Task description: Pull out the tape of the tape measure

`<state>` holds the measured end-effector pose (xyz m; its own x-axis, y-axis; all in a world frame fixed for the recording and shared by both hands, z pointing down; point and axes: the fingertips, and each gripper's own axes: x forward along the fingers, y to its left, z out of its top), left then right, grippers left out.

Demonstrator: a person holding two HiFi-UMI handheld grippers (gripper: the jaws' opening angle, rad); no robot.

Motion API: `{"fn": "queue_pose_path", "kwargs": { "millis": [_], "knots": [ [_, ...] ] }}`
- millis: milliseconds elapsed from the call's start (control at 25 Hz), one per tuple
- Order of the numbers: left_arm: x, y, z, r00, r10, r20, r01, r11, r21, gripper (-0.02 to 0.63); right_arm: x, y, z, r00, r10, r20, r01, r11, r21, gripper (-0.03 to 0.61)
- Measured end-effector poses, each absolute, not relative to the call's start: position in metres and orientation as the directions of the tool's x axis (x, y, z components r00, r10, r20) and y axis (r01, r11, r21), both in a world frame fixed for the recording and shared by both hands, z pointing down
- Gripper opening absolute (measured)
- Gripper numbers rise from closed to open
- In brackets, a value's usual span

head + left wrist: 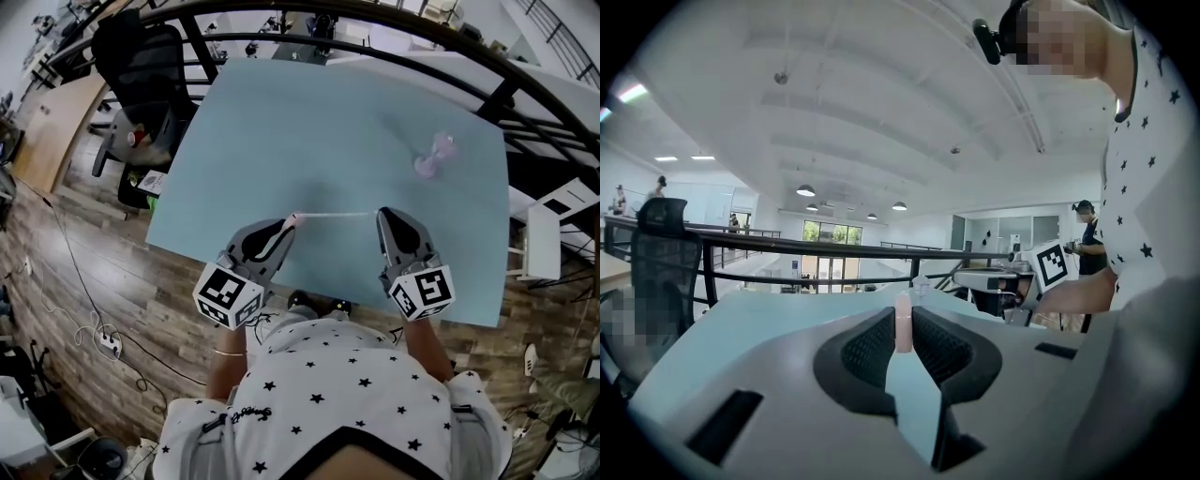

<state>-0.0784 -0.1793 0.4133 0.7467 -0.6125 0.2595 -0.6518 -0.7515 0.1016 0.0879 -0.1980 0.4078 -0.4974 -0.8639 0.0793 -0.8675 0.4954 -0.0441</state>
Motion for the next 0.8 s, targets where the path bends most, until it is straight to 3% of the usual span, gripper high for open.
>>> {"fn": "queue_pose_path", "kwargs": {
  "millis": [800],
  "knots": [
    [-0.0801, -0.1758, 0.4125, 0.744, -0.616, 0.257, -0.654, -0.751, 0.092, 0.077, 0.0865, -0.1939, 0.4088, -0.491, -0.867, 0.082, -0.871, 0.489, -0.046, 0.002]
  ]
}}
